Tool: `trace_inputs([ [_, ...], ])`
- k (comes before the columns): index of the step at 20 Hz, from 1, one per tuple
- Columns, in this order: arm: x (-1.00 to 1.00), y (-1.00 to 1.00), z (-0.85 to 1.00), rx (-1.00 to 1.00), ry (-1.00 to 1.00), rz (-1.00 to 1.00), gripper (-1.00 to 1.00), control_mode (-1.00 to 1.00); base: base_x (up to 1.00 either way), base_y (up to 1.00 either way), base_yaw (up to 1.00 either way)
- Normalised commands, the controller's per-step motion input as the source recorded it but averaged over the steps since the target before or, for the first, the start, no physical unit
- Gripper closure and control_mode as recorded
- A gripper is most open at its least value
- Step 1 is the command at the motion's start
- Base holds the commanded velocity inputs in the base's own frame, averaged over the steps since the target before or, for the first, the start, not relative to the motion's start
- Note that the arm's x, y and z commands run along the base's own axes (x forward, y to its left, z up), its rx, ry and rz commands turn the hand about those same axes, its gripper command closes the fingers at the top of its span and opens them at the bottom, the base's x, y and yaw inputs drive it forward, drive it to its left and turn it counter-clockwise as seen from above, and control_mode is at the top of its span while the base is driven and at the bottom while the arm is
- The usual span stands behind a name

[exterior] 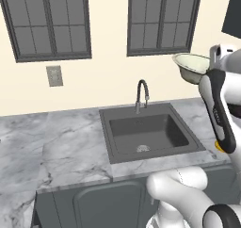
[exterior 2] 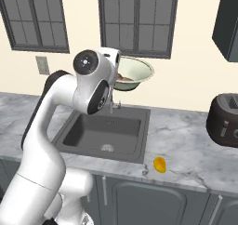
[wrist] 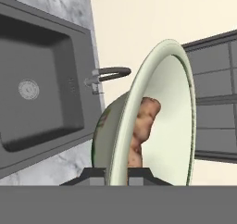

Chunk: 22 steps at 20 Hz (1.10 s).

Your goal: Pick the potato from the sink and place it in the bowl. Then pick the bowl and place it in the microwave. Then close the microwave door and press the start button.

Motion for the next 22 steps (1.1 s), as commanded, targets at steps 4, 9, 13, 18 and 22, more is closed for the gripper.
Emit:
trace_inputs([
  [4, -0.06, 0.16, 0.00, -0.03, -0.01, 0.04, 1.00, -1.00, 0.00, 0.00, 0.00],
  [9, 0.00, 0.00, 0.00, 0.00, 0.00, 0.00, 1.00, -1.00, 0.00, 0.00, 0.00],
  [13, 0.00, -0.01, 0.00, 0.01, 0.00, 0.00, 1.00, -1.00, 0.00, 0.00, 0.00],
  [18, 0.00, 0.00, 0.00, 0.00, 0.00, 0.00, 1.00, 1.00, -0.24, -0.02, -0.01],
  [22, 0.00, 0.00, 0.00, 0.00, 0.00, 0.00, 1.00, 1.00, -0.84, -0.01, -0.03],
])
